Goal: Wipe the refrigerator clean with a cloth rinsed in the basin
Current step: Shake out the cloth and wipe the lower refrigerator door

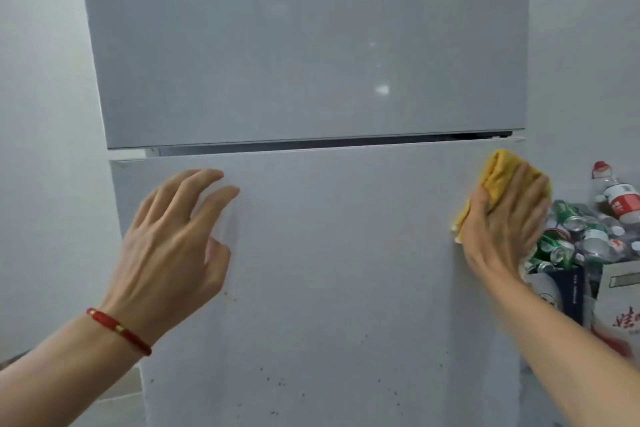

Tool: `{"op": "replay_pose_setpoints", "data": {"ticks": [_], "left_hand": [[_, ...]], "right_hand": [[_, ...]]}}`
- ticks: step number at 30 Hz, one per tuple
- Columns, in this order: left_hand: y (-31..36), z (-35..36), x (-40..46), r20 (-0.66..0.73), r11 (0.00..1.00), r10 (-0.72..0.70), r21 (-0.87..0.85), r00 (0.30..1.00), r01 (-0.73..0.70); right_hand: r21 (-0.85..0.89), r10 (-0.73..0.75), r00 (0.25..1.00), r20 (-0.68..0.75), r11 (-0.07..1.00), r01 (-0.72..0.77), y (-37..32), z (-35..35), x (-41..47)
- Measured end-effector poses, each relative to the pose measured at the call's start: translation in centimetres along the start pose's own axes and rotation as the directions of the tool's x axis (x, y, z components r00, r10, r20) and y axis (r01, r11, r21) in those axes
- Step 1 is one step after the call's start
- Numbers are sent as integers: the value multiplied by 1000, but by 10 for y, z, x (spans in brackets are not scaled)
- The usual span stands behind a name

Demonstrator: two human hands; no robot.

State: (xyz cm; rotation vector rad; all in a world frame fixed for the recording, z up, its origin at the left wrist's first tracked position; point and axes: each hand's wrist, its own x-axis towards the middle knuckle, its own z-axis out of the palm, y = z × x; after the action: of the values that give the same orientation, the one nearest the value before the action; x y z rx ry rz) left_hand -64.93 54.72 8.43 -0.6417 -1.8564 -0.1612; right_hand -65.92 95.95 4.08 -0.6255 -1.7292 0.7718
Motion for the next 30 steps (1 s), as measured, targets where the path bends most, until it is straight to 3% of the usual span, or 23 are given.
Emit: {"op": "replay_pose_setpoints", "data": {"ticks": [2, 4, 6, 9, 12, 15, 17, 19, 20, 21, 23, 27, 30], "left_hand": [[-1, -4, -15, -24, 982, -179, -75, 984, 176], [7, -5, -29, -63, 911, -373, -213, 926, 352], [14, -6, -46, -54, 752, -592, -396, 804, 527], [26, -4, -79, 95, 433, -796, -601, 597, 672], [25, -7, -109, 166, 278, -865, -626, 473, 729], [14, -14, -126, 167, 181, -915, -646, 368, 741], [8, -17, -133, 172, 209, -903, -624, 393, 753], [8, -17, -139, 161, 282, -876, -595, 455, 753], [8, -16, -141, 158, 309, -864, -584, 479, 751], [9, -14, -143, 158, 331, -852, -576, 499, 747], [11, -10, -148, 175, 368, -822, -563, 542, 740], [13, -2, -150, 208, 394, -785, -559, 583, 730], [11, 1, -153, 241, 381, -765, -578, 597, 722]], "right_hand": [[80, 132, 991, -20, 988, -130, -21, 7, -27], [83, 110, 993, -49, 991, -105, -46, 21, -58], [21, -32, 998, -51, 999, 33, -78, 39, -99], [-71, -310, 950, 22, 948, 311, -134, 60, -165], [-70, -660, 745, 98, 742, 667, -186, 83, -232], [-51, -820, 555, 144, 553, 831, -221, 107, -279], [-87, -882, 415, 221, 406, 910, -222, 117, -299], [-124, -937, 192, 292, 162, 979, -205, 125, -310], [-120, -950, 123, 288, 92, 988, -194, 125, -308], [-100, -962, 105, 252, 82, 992, -184, 122, -302], [-68, -964, 196, 180, 186, 980, -160, 109, -280], [-134, -849, 513, 125, 498, 857, -76, 77, -212], [-175, -650, 752, 114, 732, 659, -4, 55, -175]]}}
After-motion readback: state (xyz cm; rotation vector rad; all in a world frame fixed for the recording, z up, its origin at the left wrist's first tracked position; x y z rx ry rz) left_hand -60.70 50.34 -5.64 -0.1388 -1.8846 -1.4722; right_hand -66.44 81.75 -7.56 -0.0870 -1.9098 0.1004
